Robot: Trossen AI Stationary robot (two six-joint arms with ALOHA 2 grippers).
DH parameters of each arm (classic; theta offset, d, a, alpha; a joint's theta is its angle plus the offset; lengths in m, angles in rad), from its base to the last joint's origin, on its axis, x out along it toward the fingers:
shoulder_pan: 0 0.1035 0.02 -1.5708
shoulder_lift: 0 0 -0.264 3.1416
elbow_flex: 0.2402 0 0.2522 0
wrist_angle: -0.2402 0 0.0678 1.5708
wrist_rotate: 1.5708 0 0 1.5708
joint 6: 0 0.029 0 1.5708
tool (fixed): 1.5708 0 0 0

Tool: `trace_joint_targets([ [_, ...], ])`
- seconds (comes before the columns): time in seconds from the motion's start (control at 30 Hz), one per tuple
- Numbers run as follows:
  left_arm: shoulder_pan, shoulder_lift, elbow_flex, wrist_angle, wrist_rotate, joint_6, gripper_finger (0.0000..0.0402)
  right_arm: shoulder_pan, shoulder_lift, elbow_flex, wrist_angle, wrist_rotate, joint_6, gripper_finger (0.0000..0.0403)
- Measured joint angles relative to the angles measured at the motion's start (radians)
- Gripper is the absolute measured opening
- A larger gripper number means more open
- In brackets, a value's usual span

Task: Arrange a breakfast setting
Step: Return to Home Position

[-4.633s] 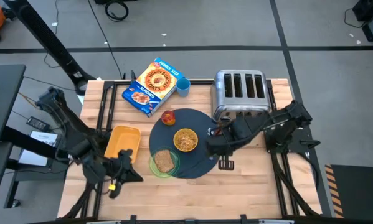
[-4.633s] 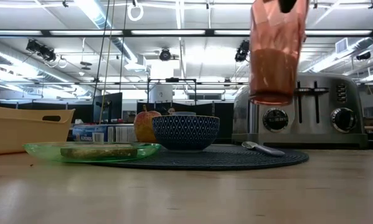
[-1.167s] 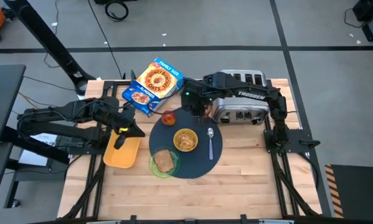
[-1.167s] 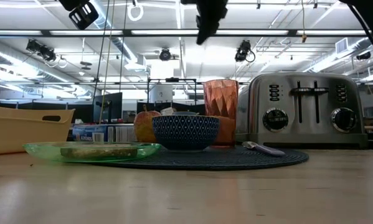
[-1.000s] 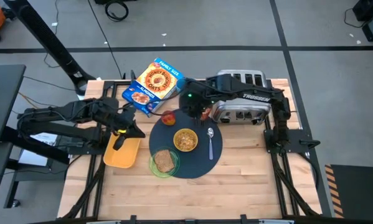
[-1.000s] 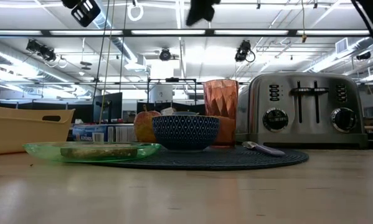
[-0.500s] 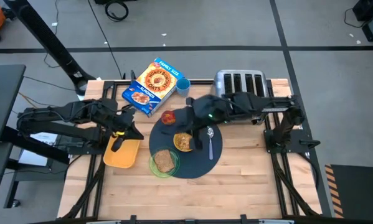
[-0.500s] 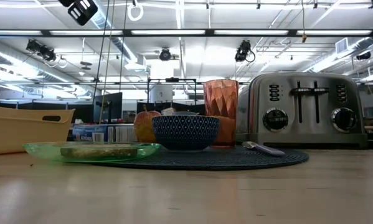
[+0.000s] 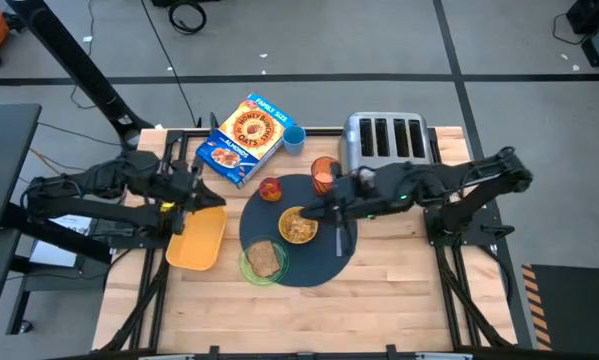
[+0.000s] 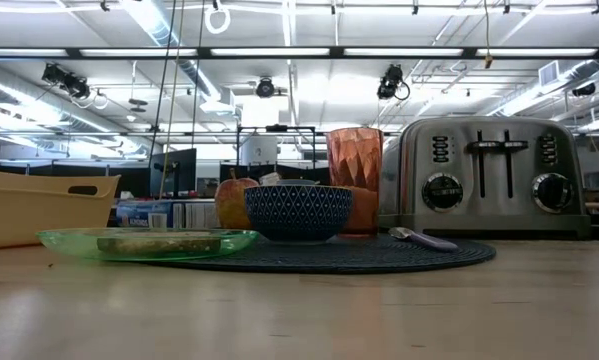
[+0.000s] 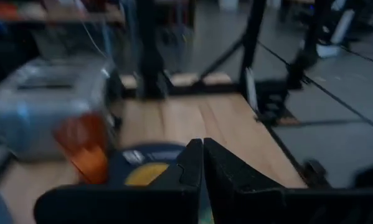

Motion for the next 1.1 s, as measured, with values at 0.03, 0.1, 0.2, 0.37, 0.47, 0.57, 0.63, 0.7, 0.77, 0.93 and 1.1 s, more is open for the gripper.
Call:
trace_joint_targets([
  [0.03,0.0,-0.011,0.0,0.025,-0.017,0.012,0.0022,0.0,-0.036,-0.059,0.058,-0.003,-0.001,0.0008],
  [0.1,0.0,-0.023,0.0,0.098,-0.052,0.054,0.0022,0.0,-0.115,-0.175,0.137,0.0,-0.008,0.001],
  [0.2,0.0,-0.045,0.001,0.187,-0.103,0.118,0.0022,0.001,-0.228,-0.308,0.168,0.011,0.009,0.0012],
  [0.37,0.0,-0.059,0.001,0.193,-0.124,0.129,0.0023,-0.002,-0.371,-0.47,0.163,0.009,0.023,0.0012],
  [0.47,0.0,-0.057,0.001,0.201,-0.123,0.085,0.0023,-0.001,-0.427,-0.542,0.168,0.007,0.023,0.0014],
  [0.57,0.0,-0.056,0.001,0.206,-0.123,0.039,0.0023,-0.001,-0.455,-0.597,0.224,0.014,0.025,0.0016],
  [0.63,0.0,-0.056,0.001,0.196,-0.125,0.015,0.0023,-0.002,-0.474,-0.639,0.242,0.013,-0.039,0.0016],
  [0.7,0.0,-0.057,0.001,0.188,-0.14,-0.006,0.0023,-0.002,-0.501,-0.694,0.254,0.013,-0.086,0.0015],
  [0.77,0.0,-0.058,0.001,0.177,-0.157,-0.022,0.0023,-0.002,-0.541,-0.763,0.275,0.008,-0.08,0.0016],
  [0.93,0.0,-0.059,0.001,0.116,-0.244,-0.014,0.0023,-0.002,-0.648,-0.955,0.497,0.006,-0.098,0.0017],
  [1.1,0.0,-0.065,0.0,0.112,-0.275,0.046,0.0023,-0.021,-0.726,-1.126,0.713,-0.004,-0.098,0.0018],
])
